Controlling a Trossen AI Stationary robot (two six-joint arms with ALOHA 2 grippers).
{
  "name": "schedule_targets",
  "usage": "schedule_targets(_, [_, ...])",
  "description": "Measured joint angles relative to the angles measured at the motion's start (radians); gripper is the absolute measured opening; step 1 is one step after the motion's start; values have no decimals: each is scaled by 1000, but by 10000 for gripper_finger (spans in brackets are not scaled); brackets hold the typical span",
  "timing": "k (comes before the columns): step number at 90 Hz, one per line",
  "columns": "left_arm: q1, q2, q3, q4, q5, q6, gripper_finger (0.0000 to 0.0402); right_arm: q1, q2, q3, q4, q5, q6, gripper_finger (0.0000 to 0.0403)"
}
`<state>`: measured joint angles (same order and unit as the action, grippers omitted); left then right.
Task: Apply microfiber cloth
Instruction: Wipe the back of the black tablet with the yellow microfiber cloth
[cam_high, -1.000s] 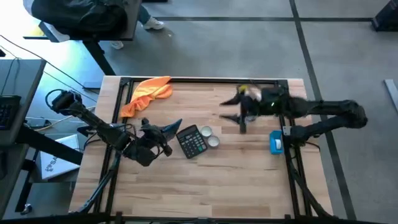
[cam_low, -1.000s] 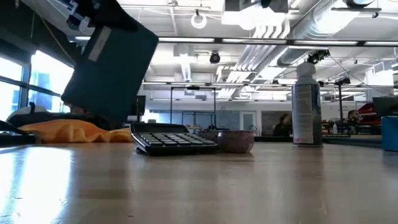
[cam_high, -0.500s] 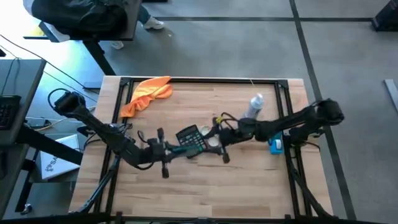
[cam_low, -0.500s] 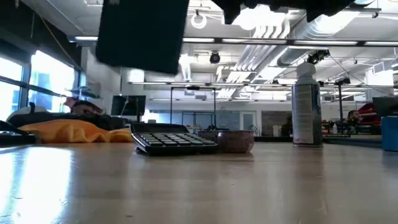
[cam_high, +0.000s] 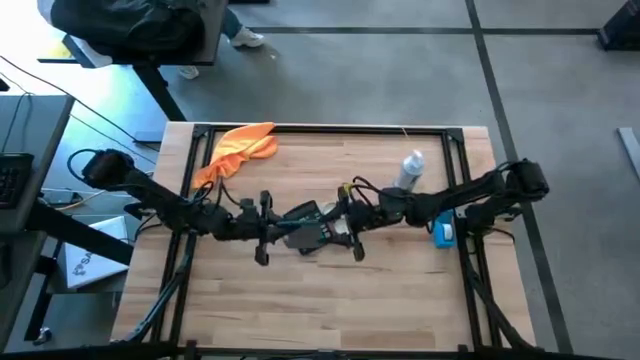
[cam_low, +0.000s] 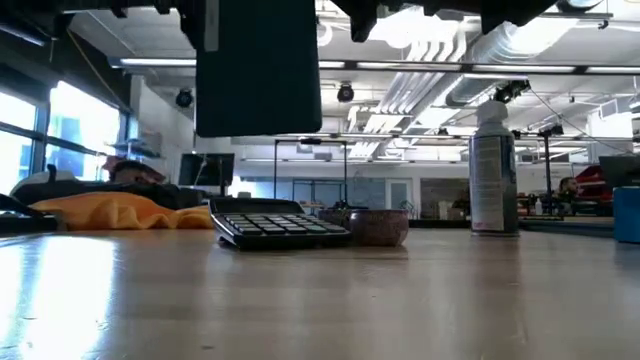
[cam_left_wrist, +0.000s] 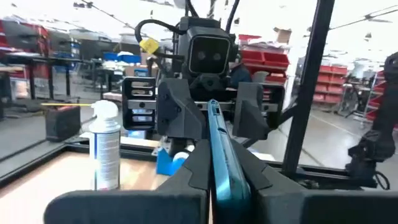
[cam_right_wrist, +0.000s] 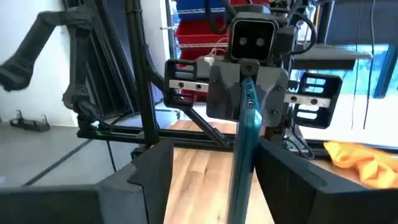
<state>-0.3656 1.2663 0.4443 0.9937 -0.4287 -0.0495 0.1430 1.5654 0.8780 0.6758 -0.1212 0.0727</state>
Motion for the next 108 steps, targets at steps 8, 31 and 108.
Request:
schedule_targets(8, [0, 0, -7, -6, 1, 0, 8, 1, 0, 0, -27, 1, 17, 188])
schedule_targets(31, [-1, 0, -8, -8, -2, -1, 8, -1, -32, 0, -145, -3, 22, 188])
schedule_targets(108, [-3, 0, -7, -30, 2, 28, 8, -1, 150, 232, -218, 80, 20, 101])
